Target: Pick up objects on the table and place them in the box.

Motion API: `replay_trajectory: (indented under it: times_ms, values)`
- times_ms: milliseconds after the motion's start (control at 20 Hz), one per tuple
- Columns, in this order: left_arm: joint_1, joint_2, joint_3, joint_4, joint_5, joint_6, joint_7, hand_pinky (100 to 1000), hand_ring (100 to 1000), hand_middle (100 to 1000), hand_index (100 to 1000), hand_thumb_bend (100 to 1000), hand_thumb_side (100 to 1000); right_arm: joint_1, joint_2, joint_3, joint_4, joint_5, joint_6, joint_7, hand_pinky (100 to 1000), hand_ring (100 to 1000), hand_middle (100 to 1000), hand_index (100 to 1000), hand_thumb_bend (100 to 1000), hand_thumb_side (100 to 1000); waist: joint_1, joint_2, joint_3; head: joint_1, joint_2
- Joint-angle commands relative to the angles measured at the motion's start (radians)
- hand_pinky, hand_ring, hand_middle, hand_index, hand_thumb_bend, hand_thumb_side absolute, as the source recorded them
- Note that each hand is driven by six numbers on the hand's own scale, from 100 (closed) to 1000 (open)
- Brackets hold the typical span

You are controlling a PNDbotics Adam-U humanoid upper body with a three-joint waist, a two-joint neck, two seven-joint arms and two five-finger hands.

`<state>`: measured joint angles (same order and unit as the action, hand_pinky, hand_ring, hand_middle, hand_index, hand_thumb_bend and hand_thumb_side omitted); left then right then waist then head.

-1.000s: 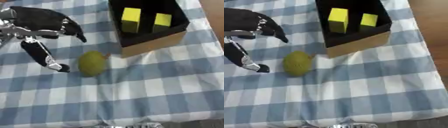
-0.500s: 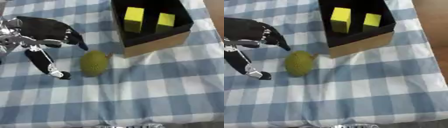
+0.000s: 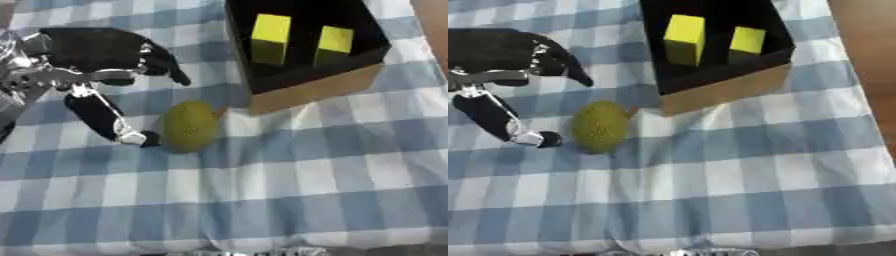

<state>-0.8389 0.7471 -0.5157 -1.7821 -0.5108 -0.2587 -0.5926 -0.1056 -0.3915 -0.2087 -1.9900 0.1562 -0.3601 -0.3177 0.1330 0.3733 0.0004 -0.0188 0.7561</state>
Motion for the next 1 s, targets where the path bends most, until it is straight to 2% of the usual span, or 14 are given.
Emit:
replay_trajectory:
  times_ms: [50,500,1000]
  values:
    - [-0.025,-0.007,0.007,-0.003,-0.004,0.006,-0.002,872,824,746,900,466,562,-0.006,-0.014,-0.004,-0.010,0.003,0.005,0.001,926,1000,399,880,100,467,-0.001,-0.013,0.000,0.000,0.004]
    - [-0.037,-0.096,-0.032,0.128,-0.083,-0.029,-0.040,872,821,745,897,466,600,-0.010,-0.007,-0.002,-0.010,0.001,0.008,0.008,928,1000,398,881,100,470,0.001,-0.008,-0.008,0.008,0.002]
    - [-0.029,-0.117,-0.040,0.191,-0.157,-0.061,-0.040,869,821,746,894,454,518,-0.011,-0.002,0.000,-0.010,-0.002,0.007,0.010,929,1000,396,882,100,470,-0.003,-0.004,-0.011,0.020,-0.001]
